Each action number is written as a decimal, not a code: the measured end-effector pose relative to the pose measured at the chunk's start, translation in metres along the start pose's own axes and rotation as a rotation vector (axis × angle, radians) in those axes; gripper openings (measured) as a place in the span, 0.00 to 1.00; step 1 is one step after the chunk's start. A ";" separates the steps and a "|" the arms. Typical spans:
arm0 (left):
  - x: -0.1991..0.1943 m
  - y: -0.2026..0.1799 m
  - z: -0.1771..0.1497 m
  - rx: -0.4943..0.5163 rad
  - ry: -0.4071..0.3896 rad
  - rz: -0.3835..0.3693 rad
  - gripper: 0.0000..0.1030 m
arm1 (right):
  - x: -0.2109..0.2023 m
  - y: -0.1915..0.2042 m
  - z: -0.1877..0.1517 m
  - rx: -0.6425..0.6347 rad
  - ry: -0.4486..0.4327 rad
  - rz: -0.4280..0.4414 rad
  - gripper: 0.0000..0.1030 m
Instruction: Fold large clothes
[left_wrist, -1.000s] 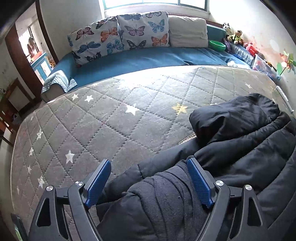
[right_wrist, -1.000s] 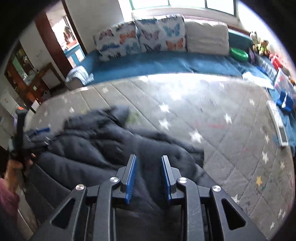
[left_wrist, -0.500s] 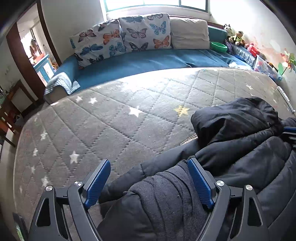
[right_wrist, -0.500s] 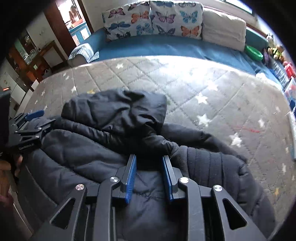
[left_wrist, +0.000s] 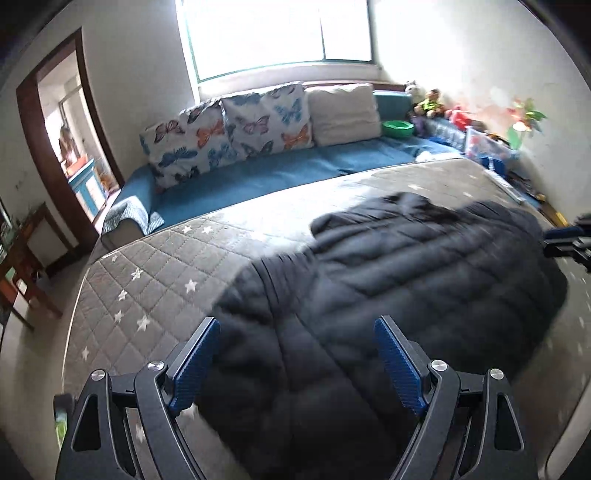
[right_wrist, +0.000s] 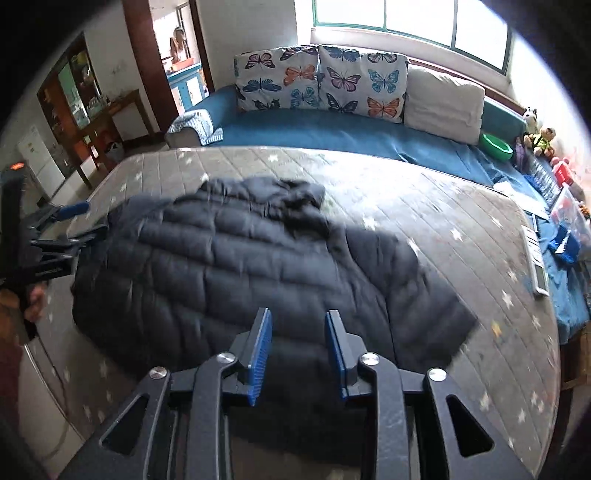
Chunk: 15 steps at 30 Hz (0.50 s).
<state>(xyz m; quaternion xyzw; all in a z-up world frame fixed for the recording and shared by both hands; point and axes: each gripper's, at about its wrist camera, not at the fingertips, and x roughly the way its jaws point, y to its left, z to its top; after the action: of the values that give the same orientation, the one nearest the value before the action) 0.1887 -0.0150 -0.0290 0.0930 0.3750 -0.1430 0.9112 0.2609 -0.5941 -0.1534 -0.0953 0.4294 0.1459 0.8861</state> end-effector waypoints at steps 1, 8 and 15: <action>-0.006 -0.002 -0.008 0.001 0.000 0.001 0.88 | -0.001 0.001 -0.007 -0.010 0.001 -0.012 0.37; -0.018 0.006 -0.070 -0.119 0.065 -0.064 0.88 | 0.013 -0.007 -0.038 0.033 0.034 -0.061 0.53; 0.006 0.029 -0.094 -0.246 0.124 -0.145 0.92 | 0.031 -0.018 -0.057 0.063 0.049 -0.068 0.73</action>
<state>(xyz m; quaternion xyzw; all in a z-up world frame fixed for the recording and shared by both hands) 0.1404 0.0375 -0.0974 -0.0381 0.4509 -0.1553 0.8781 0.2437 -0.6219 -0.2118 -0.0856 0.4520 0.0996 0.8823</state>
